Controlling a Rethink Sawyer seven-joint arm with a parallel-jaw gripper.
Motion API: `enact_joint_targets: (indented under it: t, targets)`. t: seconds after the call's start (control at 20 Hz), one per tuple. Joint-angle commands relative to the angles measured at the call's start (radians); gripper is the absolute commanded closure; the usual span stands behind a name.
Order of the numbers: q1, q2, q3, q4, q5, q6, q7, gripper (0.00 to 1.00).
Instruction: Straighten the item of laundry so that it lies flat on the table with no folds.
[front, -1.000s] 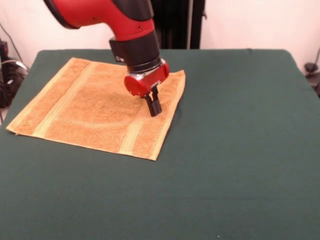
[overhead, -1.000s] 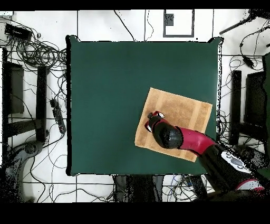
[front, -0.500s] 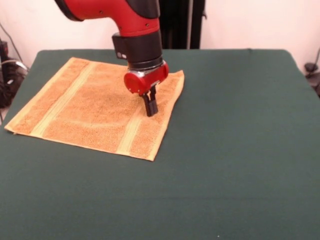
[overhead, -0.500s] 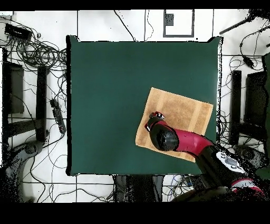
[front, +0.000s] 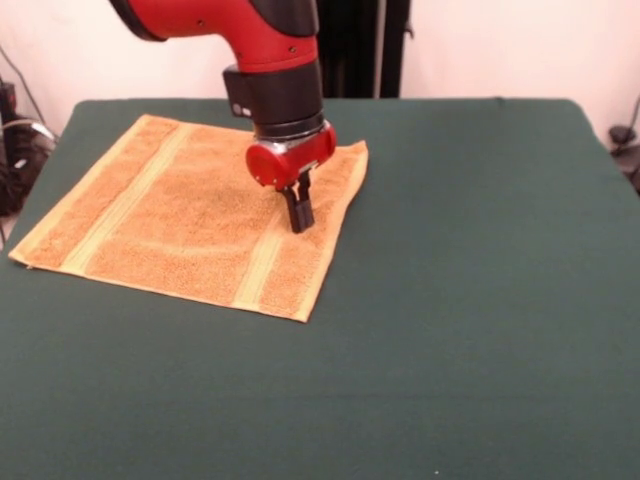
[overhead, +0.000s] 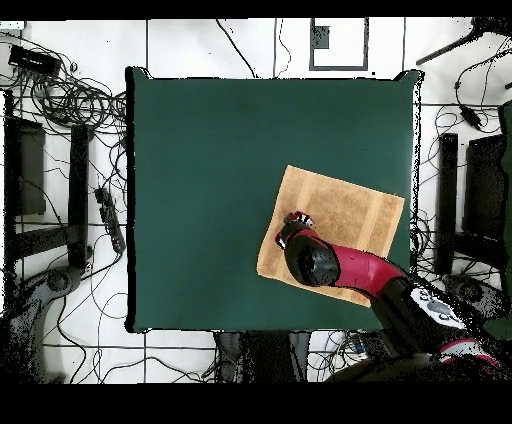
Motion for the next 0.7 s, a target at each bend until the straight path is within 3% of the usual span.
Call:
enact_joint_targets:
  t: [0.05, 0.3, 0.7]
  targets:
    - [-0.032, 0.052, -0.078, -0.071, 0.065, -0.031, 0.296, 1.0]
    - [-0.014, 0.025, -0.092, -0.032, 0.087, -0.012, 0.312, 1.0]
    - [0.063, -0.144, -0.152, 0.097, 0.167, 0.091, 0.349, 1.0]
